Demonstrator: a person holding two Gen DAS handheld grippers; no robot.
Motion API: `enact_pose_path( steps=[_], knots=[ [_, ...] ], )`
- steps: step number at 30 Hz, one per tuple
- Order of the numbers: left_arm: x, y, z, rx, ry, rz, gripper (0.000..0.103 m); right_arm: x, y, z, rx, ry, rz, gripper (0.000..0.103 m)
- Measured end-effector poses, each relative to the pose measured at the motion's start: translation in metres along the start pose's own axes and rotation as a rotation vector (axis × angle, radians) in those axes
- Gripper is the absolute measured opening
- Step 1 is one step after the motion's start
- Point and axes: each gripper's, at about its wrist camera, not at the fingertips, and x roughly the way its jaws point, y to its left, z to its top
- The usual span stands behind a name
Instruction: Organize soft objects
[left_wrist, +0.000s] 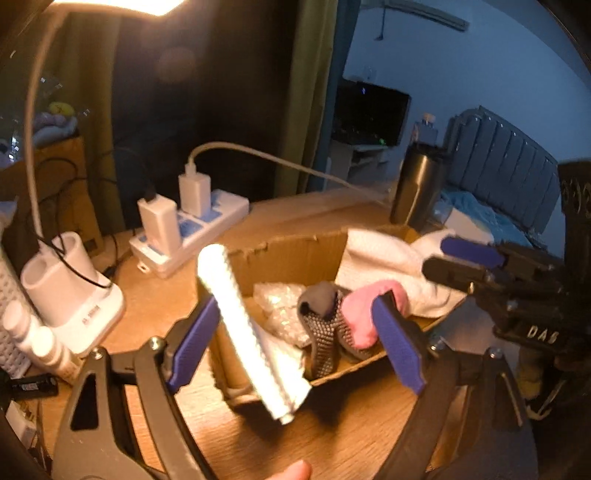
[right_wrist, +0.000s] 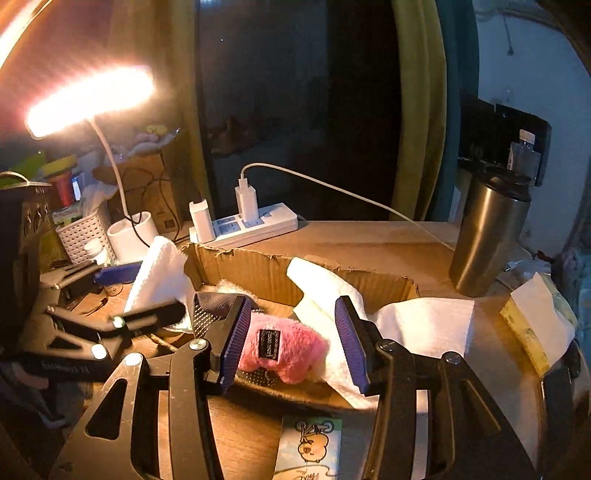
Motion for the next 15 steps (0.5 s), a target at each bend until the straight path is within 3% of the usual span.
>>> enact_pose_path(
  steps=[3, 15],
  knots=[
    [-0.010, 0.003, 0.001, -0.004, -0.026, 0.004, 0.091, -0.003, 0.001, -0.002, -0.001, 0.000, 0.013, 0.050],
    [-0.029, 0.036, -0.006, -0.107, -0.062, -0.043, 0.091, 0.005, 0.043, 0.000, -0.058, 0.009, 0.122, 0.050]
  ],
)
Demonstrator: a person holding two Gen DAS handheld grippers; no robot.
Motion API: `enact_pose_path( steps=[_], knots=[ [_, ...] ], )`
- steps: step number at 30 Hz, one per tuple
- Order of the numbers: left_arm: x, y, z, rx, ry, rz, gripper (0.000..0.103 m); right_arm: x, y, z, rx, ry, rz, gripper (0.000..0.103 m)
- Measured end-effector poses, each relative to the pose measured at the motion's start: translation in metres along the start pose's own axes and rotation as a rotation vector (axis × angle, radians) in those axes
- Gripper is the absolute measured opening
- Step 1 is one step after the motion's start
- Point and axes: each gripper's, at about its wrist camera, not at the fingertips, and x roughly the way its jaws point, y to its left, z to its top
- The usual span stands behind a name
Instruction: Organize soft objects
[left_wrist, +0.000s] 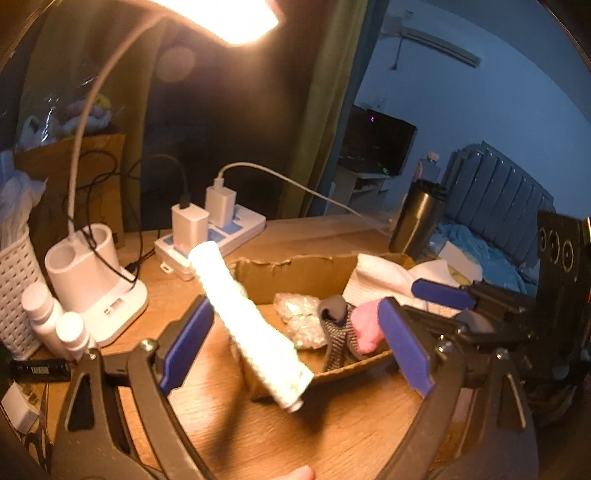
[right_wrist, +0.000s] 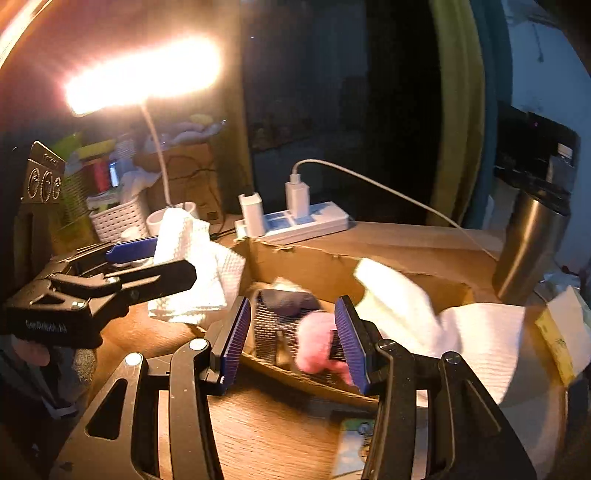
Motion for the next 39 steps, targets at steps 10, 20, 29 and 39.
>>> enact_pose_path(
  steps=[10, 20, 29, 39],
  knots=[
    [-0.008, 0.031, -0.009, -0.110, -0.023, -0.075, 0.091, 0.030, 0.035, 0.001, -0.008, 0.028, 0.170, 0.050],
    [-0.007, 0.044, -0.014, -0.130, -0.010, -0.082, 0.091, 0.062, 0.049, 0.007, 0.001, 0.081, 0.225, 0.053],
    [-0.009, 0.044, -0.016, -0.120, -0.004, -0.079, 0.091, 0.080, 0.050, 0.001, 0.034, 0.122, 0.267, 0.032],
    [-0.021, 0.037, -0.015, -0.100, -0.019, -0.056, 0.091, 0.049, 0.053, 0.012, 0.013, 0.027, 0.261, 0.005]
  ],
)
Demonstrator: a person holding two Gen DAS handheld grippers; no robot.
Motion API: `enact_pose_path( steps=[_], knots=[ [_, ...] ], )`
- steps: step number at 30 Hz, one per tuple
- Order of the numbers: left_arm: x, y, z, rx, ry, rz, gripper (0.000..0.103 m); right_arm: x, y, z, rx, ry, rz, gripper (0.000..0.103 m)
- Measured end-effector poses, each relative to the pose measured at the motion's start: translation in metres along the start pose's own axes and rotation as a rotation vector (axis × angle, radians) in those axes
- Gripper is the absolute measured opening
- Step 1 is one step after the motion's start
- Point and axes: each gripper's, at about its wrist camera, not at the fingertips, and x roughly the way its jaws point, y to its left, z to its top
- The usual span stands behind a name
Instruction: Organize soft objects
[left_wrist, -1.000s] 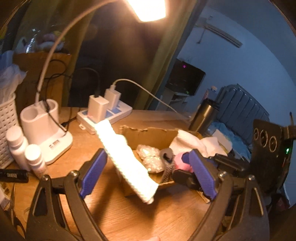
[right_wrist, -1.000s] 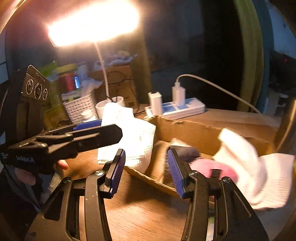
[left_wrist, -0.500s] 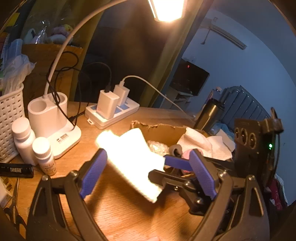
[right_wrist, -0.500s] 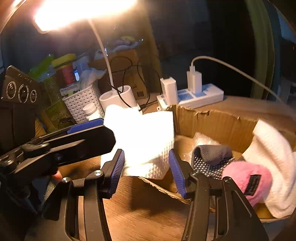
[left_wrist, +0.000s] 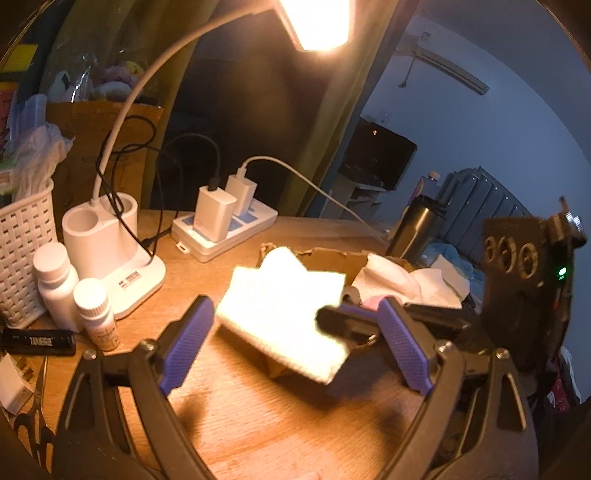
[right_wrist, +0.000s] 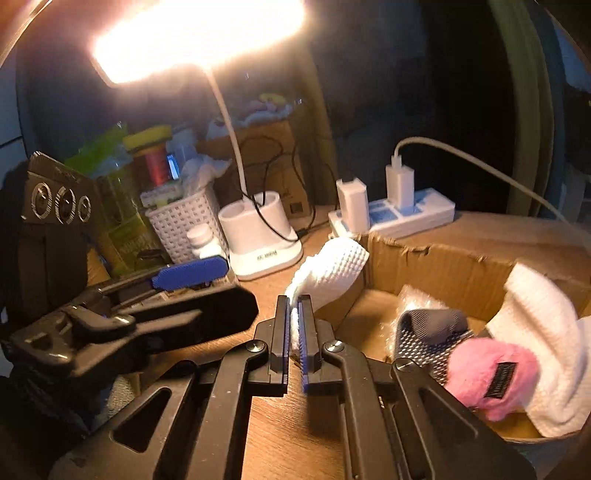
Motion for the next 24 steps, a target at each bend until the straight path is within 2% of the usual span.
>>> enact_pose_path(
  steps=[4, 13, 18, 24],
  knots=[
    [-0.005, -0.010, 0.002, 0.023, -0.015, 0.012, 0.091, -0.024, -0.002, 0.006, -0.022, -0.049, -0.062, 0.005],
    [-0.001, -0.040, 0.007, 0.075, -0.023, 0.033, 0.091, -0.089, -0.043, 0.005, 0.007, -0.128, -0.224, 0.005],
    [0.005, -0.051, 0.006, 0.093, -0.016, 0.035, 0.091, -0.099, -0.064, -0.006, 0.037, -0.114, -0.274, 0.005],
    [0.011, -0.061, 0.004, 0.115, -0.007, 0.053, 0.091, -0.084, -0.084, -0.027, 0.062, -0.029, -0.325, 0.005]
  ],
)
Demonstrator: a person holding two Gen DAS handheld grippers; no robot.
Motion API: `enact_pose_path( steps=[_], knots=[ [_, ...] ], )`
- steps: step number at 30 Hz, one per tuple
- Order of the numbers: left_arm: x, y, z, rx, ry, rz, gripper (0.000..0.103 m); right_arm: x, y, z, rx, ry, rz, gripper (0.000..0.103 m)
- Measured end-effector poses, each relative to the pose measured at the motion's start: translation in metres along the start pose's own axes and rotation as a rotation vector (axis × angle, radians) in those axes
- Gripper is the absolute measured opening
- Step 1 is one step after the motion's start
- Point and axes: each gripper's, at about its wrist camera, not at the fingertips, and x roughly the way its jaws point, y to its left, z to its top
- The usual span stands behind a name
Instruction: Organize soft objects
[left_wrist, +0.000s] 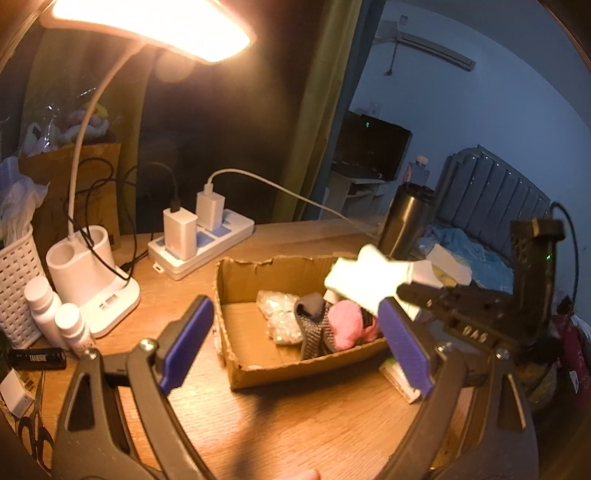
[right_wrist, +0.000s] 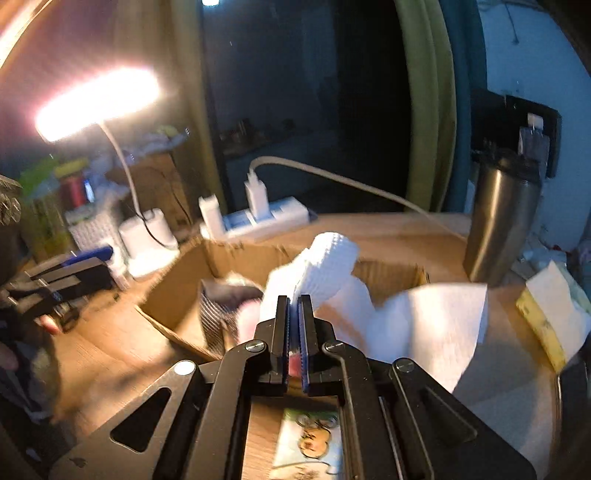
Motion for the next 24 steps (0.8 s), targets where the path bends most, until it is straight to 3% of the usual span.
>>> enact_pose_path(
  steps=[6, 8, 10, 18, 24],
  knots=[
    [0.002, -0.010, -0.003, 0.015, 0.011, 0.007, 0.091, 0.001, -0.004, -0.008, 0.019, 0.014, -0.025, 0.008],
    [0.000, -0.014, -0.004, 0.024, 0.011, 0.007, 0.091, -0.006, -0.007, -0.008, 0.028, -0.001, -0.031, 0.026],
    [-0.001, -0.019, -0.005, 0.033, 0.010, 0.006, 0.091, -0.014, -0.009, -0.007, 0.034, -0.017, -0.035, 0.033],
    [-0.010, -0.037, -0.010, 0.065, -0.002, -0.012, 0.091, -0.045, -0.009, -0.009, 0.033, -0.059, -0.063, 0.038],
    [-0.017, -0.049, -0.014, 0.078, -0.006, -0.005, 0.091, -0.070, -0.003, -0.011, 0.022, -0.085, -0.075, 0.048]
  ],
)
